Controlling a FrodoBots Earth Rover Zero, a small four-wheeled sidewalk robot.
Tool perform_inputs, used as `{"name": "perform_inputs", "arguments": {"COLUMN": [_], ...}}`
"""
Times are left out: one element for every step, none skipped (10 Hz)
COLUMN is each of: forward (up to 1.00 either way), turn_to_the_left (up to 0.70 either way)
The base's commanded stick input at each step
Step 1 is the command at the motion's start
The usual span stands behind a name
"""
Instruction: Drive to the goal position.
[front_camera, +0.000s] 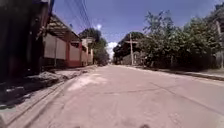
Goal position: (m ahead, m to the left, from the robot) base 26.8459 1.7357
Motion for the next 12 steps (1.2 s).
{"name": "perform_inputs", "arguments": {"forward": [1.00,1.00,1.00,1.00,1.00,1.00,1.00,1.00,1.00,1.00,1.00,1.00], "turn_to_the_left": [0.00,0.00,0.00,0.00,0.00,0.00,0.00,0.00,0.00,0.00,0.00,0.00]}}
